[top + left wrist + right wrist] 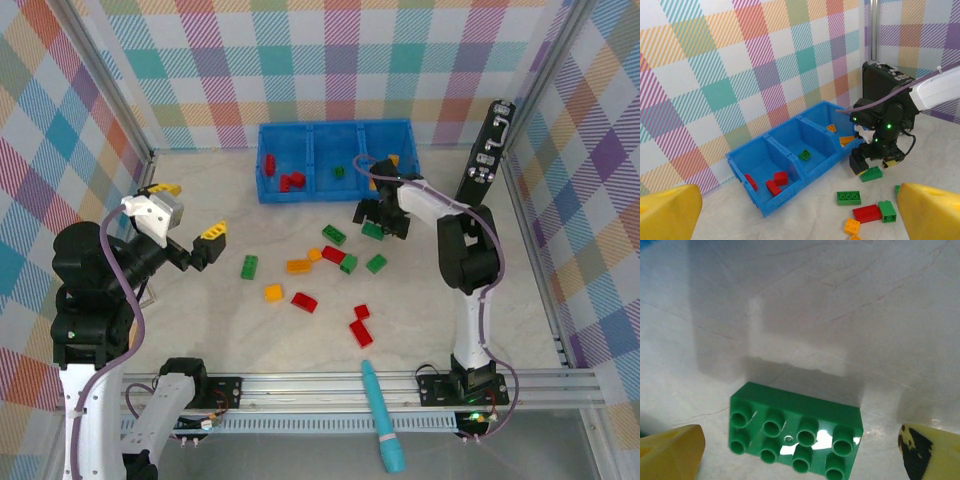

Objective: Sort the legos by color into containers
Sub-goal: Pick up the lego from the center of the table.

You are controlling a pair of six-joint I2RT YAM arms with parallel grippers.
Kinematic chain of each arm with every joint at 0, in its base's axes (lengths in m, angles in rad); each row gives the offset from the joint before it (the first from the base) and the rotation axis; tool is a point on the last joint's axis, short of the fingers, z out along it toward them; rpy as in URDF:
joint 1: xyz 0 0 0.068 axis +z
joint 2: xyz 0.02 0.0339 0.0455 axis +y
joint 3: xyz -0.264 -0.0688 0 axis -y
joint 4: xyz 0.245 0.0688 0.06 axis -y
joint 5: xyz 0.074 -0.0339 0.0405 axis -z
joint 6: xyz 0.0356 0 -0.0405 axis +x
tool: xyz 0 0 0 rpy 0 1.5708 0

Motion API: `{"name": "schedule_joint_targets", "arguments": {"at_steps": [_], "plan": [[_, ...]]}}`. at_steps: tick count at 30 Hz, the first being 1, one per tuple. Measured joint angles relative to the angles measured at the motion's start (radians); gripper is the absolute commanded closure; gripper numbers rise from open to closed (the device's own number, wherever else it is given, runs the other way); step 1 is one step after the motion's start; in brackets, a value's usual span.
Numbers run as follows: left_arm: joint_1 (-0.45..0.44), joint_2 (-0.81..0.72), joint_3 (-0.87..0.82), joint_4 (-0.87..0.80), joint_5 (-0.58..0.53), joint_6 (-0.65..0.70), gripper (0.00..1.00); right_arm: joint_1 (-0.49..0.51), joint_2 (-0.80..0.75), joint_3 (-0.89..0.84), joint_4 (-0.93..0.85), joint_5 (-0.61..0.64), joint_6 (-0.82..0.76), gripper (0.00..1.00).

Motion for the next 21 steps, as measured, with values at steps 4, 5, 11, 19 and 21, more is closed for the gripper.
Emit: {"name": "schedule_joint_targets", "arguments": {"at_steps": [4,5,11,19,21], "plan": [[0.0,0.0,0.0,0.0,0.0,0.0,0.0,0.0,0.031,0.022,-0.015,0.0,0.002,0.04],[0.0,0.0,0.0,0.0,0.0,0.0,0.0,0.0,0.037,0.031,-0.025,0.002,0.003,0.05],[0.0,0.001,0.0,0.0,0.0,0.0,0.0,0.0,0.056,0.058,-0.053,0.015,0.007,0.11],[0.0,0.006,0.0,0.0,0.0,0.0,0.0,0.0,0.067,0.068,-0.082,0.051,-0.011,0.33],[0.0,0.006,0.0,0.0,0.0,0.0,0.0,0.0,0.068,0.074,-0.09,0.053,-0.019,0.4]]}}
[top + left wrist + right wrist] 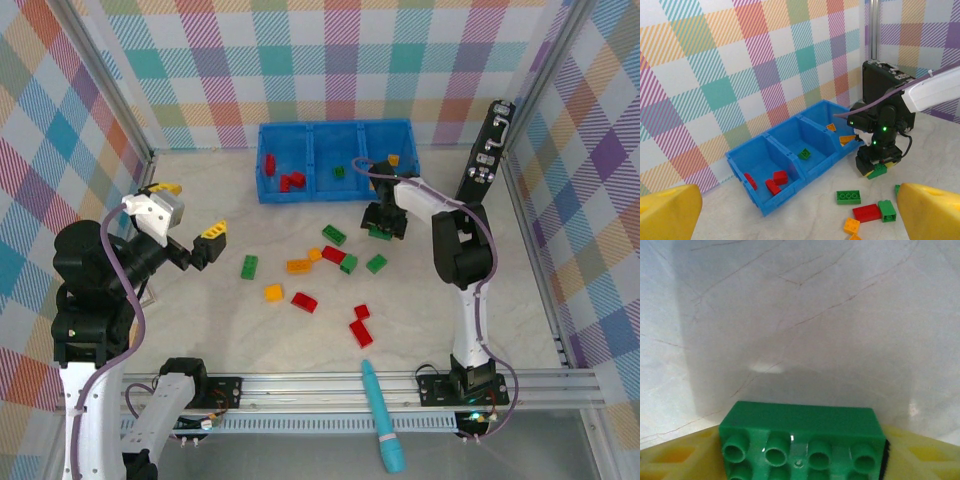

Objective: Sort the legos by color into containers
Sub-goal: Pick up the lego from the center of the table, then place the lego in the container.

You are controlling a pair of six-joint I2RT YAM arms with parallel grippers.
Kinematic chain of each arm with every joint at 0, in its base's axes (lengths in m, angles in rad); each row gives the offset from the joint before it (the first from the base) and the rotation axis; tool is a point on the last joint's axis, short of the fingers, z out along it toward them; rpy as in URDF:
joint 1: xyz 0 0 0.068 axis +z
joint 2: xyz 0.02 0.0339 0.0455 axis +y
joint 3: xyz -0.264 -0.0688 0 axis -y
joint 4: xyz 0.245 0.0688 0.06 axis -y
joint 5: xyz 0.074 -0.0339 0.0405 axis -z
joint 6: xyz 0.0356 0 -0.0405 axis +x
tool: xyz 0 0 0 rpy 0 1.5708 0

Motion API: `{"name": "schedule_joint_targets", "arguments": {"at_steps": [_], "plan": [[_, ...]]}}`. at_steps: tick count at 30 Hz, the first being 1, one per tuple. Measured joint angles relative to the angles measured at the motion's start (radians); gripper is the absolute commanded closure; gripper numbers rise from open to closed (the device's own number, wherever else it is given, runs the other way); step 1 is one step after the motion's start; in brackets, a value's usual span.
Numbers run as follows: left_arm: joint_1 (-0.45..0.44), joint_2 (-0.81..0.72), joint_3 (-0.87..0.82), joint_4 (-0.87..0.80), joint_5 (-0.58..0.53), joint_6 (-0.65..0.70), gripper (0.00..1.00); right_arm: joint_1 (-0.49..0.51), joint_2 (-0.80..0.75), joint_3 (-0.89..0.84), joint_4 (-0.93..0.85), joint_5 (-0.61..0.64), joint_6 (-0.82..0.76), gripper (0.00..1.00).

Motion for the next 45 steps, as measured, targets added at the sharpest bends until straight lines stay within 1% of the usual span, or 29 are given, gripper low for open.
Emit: {"name": "schedule_joint_targets", "arguments": {"at_steps": [4,8,12,20,25,28,33,34,37,41,45], "plan": [[0.0,0.0,0.0,0.0,0.0,0.0,0.0,0.0,0.005,0.015,-0.014,0.014,-0.035,0.49],[0.0,0.0,0.0,0.0,-0.001,0.0,0.0,0.0,0.029,0.074,-0.023,0.029,-0.101,0.56],[0.0,0.0,0.0,0.0,-0.001,0.0,0.0,0.0,0.035,0.181,-0.019,0.04,-0.2,0.56],[0.0,0.006,0.0,0.0,-0.005,0.001,0.0,0.011,0.03,0.335,0.207,-0.005,-0.462,0.55],[0.0,0.016,0.0,-0.002,-0.011,0.001,0.0,0.04,0.111,0.507,0.325,-0.012,-0.595,0.55],[0.0,0.022,0.0,-0.003,-0.018,0.001,0.0,0.05,0.158,0.526,0.399,-0.009,-0.656,0.54],[0.0,0.041,0.0,-0.003,-0.023,0.001,0.0,0.061,0.25,0.551,0.429,-0.009,-0.72,0.47],[0.0,0.047,0.0,-0.003,-0.023,0.001,0.0,0.061,0.267,0.558,0.429,-0.008,-0.731,0.44],[0.0,0.059,0.0,-0.003,-0.023,0.001,0.0,0.062,0.302,0.579,0.44,-0.008,-0.766,0.33],[0.0,0.061,0.0,-0.004,-0.023,0.001,0.0,0.062,0.304,0.588,0.446,-0.003,-0.797,0.18],[0.0,0.058,0.0,-0.003,-0.023,0.001,0.0,0.062,0.284,0.574,0.444,0.003,-0.818,0.08]]}}
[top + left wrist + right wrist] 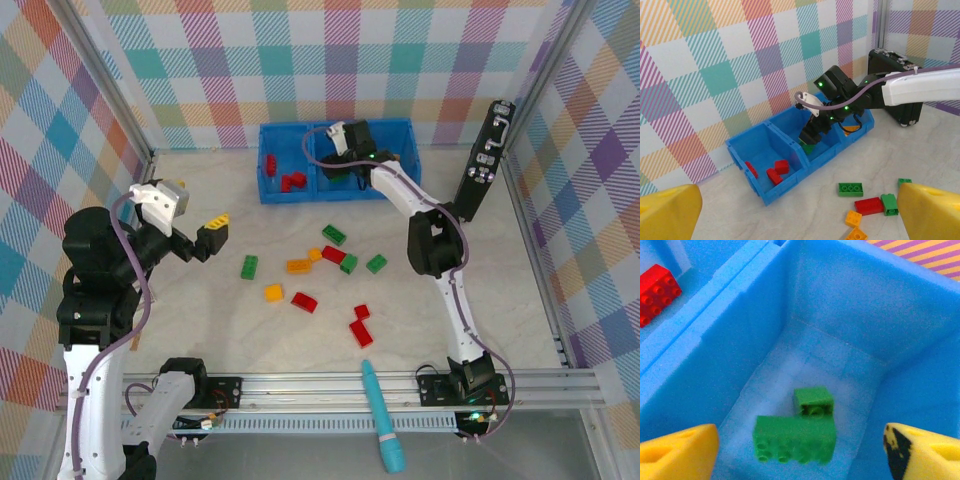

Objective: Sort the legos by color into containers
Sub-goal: Place the lego in the container, then pick up the lego from the center of the table.

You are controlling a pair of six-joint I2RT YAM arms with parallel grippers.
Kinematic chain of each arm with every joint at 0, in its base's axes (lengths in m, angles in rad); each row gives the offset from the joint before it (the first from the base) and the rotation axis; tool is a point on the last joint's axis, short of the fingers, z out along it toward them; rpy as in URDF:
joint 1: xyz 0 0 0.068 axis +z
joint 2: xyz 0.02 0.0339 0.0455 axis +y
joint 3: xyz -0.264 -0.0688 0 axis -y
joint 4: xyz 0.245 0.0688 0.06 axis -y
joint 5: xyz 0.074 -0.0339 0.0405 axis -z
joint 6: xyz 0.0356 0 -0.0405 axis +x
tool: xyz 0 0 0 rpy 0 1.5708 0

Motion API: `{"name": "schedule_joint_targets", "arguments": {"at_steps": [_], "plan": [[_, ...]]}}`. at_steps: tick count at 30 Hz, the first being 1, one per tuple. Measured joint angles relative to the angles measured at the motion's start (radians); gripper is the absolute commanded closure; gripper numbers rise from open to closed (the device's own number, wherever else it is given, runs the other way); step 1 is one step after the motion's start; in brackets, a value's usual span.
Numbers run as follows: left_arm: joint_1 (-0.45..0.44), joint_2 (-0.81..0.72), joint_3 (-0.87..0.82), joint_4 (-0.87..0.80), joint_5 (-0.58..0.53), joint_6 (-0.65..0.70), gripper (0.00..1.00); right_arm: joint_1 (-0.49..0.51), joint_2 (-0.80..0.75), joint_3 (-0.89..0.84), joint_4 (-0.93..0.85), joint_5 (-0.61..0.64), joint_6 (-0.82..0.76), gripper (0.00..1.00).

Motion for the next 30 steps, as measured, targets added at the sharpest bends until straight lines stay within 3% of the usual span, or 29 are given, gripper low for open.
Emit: {"name": "schedule_joint_targets", "arguments": {"at_steps": [5,11,16,24,30], "plan": [[0.0,-0.007,0.0,0.0,0.001,0.0,0.0,0.0,-0.098,-0.074,-0.015,-0.013,-0.017,0.09],[0.0,-0.039,0.0,0.0,0.004,0.0,0.0,0.033,-0.322,-0.261,-0.028,-0.043,-0.009,0.21],[0.0,-0.048,0.0,0.0,0.011,0.0,0.0,0.085,-0.46,-0.427,-0.031,-0.073,-0.007,0.21],[0.0,-0.048,0.0,0.0,0.023,-0.001,0.0,0.112,-0.476,-0.602,-0.097,-0.115,0.0,0.22],[0.0,-0.048,0.0,0.0,0.023,-0.001,0.0,0.114,-0.446,-0.608,-0.145,-0.137,0.002,0.24]]}}
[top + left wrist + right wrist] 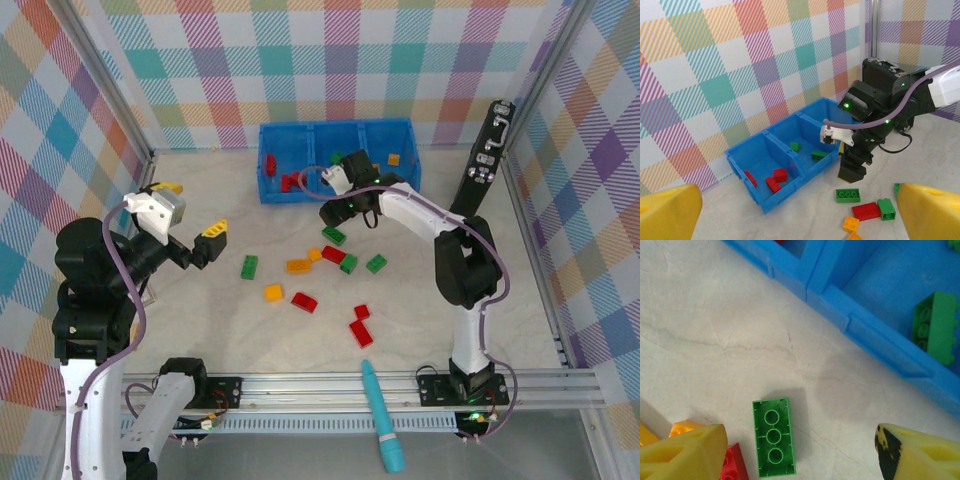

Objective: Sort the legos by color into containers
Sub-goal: Pick up the lego from the center of the table.

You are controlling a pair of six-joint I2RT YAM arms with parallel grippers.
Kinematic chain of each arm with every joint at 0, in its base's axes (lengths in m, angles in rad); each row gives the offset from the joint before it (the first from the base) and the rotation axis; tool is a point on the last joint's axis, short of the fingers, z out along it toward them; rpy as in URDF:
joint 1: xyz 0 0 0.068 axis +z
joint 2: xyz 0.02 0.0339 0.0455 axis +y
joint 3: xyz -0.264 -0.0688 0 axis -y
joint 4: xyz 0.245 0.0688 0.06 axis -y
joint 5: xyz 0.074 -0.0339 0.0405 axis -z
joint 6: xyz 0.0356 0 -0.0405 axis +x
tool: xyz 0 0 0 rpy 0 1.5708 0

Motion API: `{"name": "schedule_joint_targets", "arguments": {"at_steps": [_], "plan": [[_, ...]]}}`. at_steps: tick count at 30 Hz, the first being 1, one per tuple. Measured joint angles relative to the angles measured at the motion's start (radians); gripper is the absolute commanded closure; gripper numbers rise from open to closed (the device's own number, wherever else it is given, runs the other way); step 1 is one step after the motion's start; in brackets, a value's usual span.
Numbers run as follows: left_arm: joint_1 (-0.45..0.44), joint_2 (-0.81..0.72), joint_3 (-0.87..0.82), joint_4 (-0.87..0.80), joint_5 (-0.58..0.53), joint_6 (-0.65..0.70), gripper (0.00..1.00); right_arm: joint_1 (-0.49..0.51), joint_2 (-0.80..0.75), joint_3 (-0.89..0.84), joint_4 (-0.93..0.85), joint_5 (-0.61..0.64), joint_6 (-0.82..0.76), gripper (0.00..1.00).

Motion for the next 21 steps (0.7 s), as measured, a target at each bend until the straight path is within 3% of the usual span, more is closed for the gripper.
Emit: {"name": "schedule_joint_targets", "arguments": {"at_steps": [21], "plan": [[0.0,0.004,0.0,0.0,0.0,0.0,0.0,0.037,0.174,0.048,-0.075,0.021,0.026,0.36]]}}
